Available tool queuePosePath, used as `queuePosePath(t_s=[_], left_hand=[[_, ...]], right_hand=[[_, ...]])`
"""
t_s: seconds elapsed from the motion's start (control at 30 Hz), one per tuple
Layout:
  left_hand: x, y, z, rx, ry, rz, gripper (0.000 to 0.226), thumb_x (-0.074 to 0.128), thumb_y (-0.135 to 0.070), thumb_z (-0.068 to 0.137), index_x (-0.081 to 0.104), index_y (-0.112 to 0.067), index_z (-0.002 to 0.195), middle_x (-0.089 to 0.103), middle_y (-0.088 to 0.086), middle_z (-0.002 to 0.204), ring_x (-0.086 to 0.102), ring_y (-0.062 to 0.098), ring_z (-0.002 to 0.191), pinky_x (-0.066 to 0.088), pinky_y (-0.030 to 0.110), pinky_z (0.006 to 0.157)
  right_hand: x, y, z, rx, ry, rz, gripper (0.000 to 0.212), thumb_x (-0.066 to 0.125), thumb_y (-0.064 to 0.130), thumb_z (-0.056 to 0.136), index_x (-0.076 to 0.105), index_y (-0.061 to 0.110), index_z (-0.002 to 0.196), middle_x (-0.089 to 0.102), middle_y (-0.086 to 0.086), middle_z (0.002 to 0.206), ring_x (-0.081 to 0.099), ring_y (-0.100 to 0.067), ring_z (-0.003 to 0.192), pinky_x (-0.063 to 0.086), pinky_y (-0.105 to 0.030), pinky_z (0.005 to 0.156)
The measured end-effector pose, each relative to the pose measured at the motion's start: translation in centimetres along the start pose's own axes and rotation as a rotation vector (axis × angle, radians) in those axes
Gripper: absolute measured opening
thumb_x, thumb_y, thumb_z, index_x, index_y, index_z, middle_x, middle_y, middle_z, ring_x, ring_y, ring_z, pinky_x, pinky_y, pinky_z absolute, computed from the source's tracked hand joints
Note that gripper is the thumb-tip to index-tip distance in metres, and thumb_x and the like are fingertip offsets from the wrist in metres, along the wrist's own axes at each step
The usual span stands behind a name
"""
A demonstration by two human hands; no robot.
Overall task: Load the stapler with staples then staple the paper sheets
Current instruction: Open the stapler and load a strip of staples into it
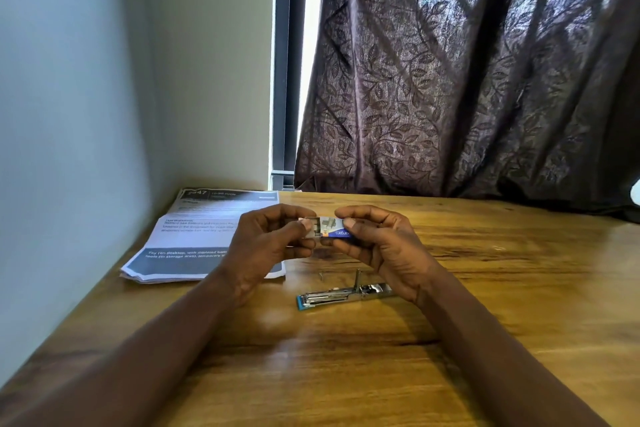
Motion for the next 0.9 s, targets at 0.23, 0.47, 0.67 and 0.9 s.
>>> queuePosePath(t_s=[0.23,0.47,0.67,0.9], left_hand=[[-0.21,-0.13,-0.30,0.020,-0.018,0.079,0.016,0.063,-0.001,0.096,0.074,-0.008,0.104,0.078,0.014,0.088,0.075,0.023,0.072,0.065,0.033,0.068],[-0.46,-0.31,-0.37,0.518,0.024,0.883,0.025,0.076,-0.007,0.086,0.071,-0.030,0.094,0.068,-0.012,0.107,0.071,0.005,0.081,0.062,0.029,0.069],[-0.78,-0.23,-0.14,0.528,0.055,0.899,0.020,0.082,-0.014,0.083,0.081,-0.023,0.101,0.067,-0.013,0.108,0.069,0.001,0.082,0.057,0.014,0.073],[-0.36,-0.41,-0.34,0.510,0.054,0.956,0.014,0.083,-0.021,0.083,0.081,-0.022,0.097,0.069,-0.013,0.098,0.068,0.003,0.078,0.058,0.020,0.072]], right_hand=[[-0.29,-0.25,0.19,-0.014,-0.017,-0.020,0.015,0.064,-0.005,0.090,0.075,-0.001,0.100,0.075,-0.020,0.107,0.076,-0.030,0.093,0.063,-0.027,0.069],[-0.52,-0.65,0.26,-0.047,-0.034,-0.221,0.014,0.063,-0.004,0.093,0.075,0.001,0.099,0.076,-0.016,0.105,0.075,-0.027,0.096,0.063,-0.027,0.070],[-0.58,-0.52,0.20,-0.055,-0.041,-0.250,0.015,0.062,-0.004,0.094,0.075,0.001,0.099,0.076,-0.016,0.103,0.075,-0.026,0.095,0.063,-0.028,0.070],[-0.74,-0.72,0.23,-0.063,-0.027,-0.305,0.016,0.062,-0.004,0.094,0.076,0.004,0.094,0.077,-0.011,0.100,0.075,-0.021,0.092,0.064,-0.030,0.072]])
Point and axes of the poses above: each hand's wrist, its own z-axis towards the middle knuckle, its own x-axis out of the palm, y = z × x, the point moved 1 cm from there along z, towards the middle knuckle
